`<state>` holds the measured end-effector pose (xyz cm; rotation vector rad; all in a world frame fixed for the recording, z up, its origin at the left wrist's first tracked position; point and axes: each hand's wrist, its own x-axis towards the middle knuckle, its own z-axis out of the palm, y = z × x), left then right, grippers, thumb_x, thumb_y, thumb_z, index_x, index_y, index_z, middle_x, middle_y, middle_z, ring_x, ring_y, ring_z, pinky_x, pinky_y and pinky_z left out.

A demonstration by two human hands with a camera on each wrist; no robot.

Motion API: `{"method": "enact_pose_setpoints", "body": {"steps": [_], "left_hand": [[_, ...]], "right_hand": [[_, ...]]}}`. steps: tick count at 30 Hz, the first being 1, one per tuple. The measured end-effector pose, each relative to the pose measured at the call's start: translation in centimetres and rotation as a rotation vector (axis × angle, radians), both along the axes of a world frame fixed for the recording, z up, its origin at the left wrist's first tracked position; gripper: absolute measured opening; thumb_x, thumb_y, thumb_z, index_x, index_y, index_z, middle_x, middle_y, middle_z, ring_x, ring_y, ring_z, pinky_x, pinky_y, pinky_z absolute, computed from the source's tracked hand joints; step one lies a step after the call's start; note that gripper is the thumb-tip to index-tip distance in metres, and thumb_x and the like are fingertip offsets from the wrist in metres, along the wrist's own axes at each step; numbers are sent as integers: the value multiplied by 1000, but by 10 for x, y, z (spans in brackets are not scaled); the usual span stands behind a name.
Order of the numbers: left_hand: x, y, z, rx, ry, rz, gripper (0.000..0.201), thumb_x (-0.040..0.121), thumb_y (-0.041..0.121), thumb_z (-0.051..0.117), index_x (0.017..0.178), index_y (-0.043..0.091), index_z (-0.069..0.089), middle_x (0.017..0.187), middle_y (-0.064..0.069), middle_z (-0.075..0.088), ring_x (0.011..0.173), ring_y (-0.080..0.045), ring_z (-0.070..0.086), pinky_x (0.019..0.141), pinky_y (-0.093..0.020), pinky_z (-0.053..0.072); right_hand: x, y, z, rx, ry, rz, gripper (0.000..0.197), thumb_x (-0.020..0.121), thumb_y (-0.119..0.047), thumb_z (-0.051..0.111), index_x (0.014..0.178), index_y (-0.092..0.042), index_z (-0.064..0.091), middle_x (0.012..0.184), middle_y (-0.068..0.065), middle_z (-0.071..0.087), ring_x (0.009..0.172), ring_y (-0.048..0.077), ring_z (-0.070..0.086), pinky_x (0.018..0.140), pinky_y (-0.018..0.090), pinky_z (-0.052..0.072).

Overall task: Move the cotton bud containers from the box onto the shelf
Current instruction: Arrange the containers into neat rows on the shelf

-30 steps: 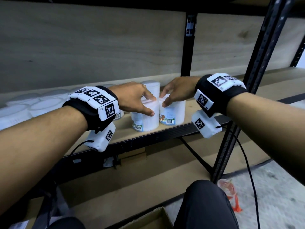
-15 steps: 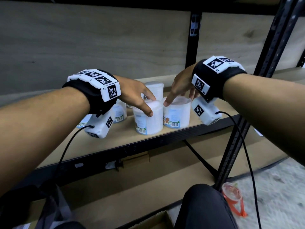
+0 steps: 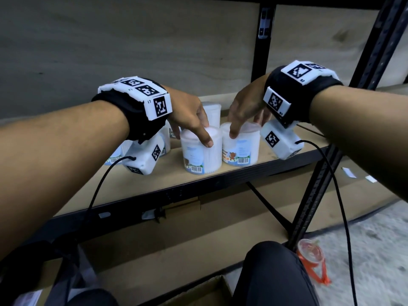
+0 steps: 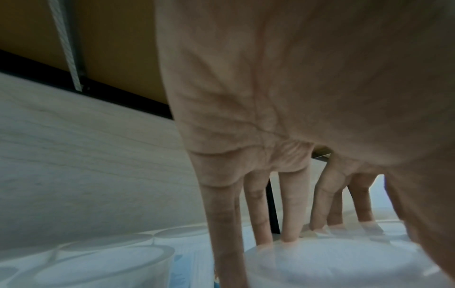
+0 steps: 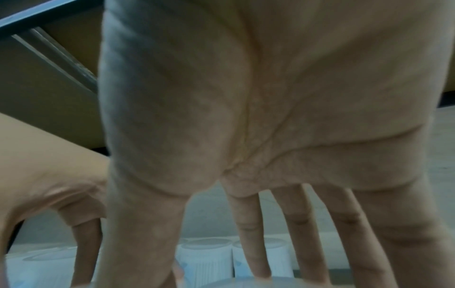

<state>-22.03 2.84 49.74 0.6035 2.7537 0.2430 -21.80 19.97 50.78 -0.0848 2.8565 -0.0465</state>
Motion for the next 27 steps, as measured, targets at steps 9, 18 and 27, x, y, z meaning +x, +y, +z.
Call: {"method": "enact_pose_setpoints", "body": {"steps": [9, 18, 27], "left_hand": [[-7, 7, -4, -43, 62, 189, 90, 37, 74, 85, 100, 12, 71, 98, -9, 74, 69, -28, 75, 85, -39, 58], [-8, 13, -9, -30, 68, 325, 114, 27, 78, 83, 107, 1, 60, 107, -15, 65, 73, -30, 75, 76, -40, 61], [-1, 11, -3, -153, 87, 216, 135, 30, 95, 64, 139, 17, 47, 129, -8, 59, 105, -26, 66, 86, -41, 57]], "right_hand": [[-6, 9, -5, -121, -71, 87, 59, 80, -14, 79, 132, -31, 56, 131, -3, 58, 116, 21, 57, 100, 41, 51], [-13, 15, -9, -144, -139, 179, 70, 81, -11, 75, 139, -37, 45, 141, -12, 51, 119, 16, 57, 106, 36, 45], [-3, 11, -7, -266, -55, 111, 72, 73, -48, 76, 139, -45, 47, 151, -7, 43, 139, 19, 39, 109, 44, 40]]}}
